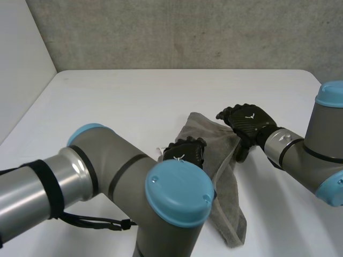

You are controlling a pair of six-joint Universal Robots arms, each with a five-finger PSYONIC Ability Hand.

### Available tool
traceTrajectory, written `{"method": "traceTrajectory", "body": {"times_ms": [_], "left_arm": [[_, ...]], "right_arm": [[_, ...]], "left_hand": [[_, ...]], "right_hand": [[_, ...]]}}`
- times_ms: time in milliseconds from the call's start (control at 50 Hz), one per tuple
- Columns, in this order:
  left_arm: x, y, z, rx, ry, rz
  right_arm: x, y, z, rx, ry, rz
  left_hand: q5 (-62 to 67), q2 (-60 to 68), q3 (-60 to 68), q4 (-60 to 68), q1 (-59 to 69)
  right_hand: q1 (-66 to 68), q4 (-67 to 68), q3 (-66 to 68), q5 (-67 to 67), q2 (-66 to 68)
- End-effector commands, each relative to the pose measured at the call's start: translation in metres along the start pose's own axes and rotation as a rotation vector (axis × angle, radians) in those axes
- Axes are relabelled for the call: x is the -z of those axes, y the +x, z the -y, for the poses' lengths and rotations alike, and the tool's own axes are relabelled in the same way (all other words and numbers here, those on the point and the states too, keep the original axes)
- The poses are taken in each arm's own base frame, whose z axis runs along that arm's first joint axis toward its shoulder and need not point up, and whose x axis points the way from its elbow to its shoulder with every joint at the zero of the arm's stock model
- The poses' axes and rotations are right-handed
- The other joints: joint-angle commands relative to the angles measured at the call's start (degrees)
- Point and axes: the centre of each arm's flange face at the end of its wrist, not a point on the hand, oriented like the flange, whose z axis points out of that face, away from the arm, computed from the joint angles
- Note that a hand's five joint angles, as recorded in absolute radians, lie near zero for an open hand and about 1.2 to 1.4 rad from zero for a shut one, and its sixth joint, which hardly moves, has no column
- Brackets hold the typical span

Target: Fold the towel.

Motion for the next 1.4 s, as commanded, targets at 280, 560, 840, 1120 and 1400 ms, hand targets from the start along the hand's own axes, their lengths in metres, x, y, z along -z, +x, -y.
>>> {"method": "traceTrajectory", "body": {"times_ms": [280, 560, 840, 1120, 1400], "left_arm": [[0.002, 0.013, -0.007, 0.041, 0.022, -0.010], [-0.006, 0.017, -0.011, 0.076, 0.024, -0.015], [-0.020, 0.006, -0.037, 0.034, -0.022, 0.019], [-0.021, -0.017, -0.021, -0.022, -0.020, 0.082], [-0.019, -0.027, -0.018, -0.039, -0.036, 0.106]], "right_arm": [[-0.007, -0.002, -0.012, -0.005, -0.017, -0.012], [-0.007, -0.003, -0.012, -0.005, -0.018, -0.011], [-0.007, -0.005, -0.012, -0.004, -0.017, -0.003], [-0.005, -0.012, -0.013, -0.004, -0.003, 0.047], [0.004, -0.015, -0.005, -0.002, 0.018, 0.072]], "left_hand": [[-2.7, -3.2, -2.5, -3.0, -5.2], [-2.7, -3.2, -2.5, -3.0, -5.2], [-2.7, -3.2, -2.5, -3.0, -5.2], [-2.7, -3.2, -2.5, -3.0, -5.2], [-2.0, -2.5, -2.5, -3.0, -4.5]], "right_hand": [[-3.2, -0.4, -0.4, -3.5, -4.4], [-3.2, -0.4, -0.4, -3.5, -4.4], [-3.2, -0.4, -0.4, -3.5, -4.4], [12.8, -0.4, -0.4, 12.6, 11.6], [39.4, -0.4, -0.4, 39.1, 38.2]]}}
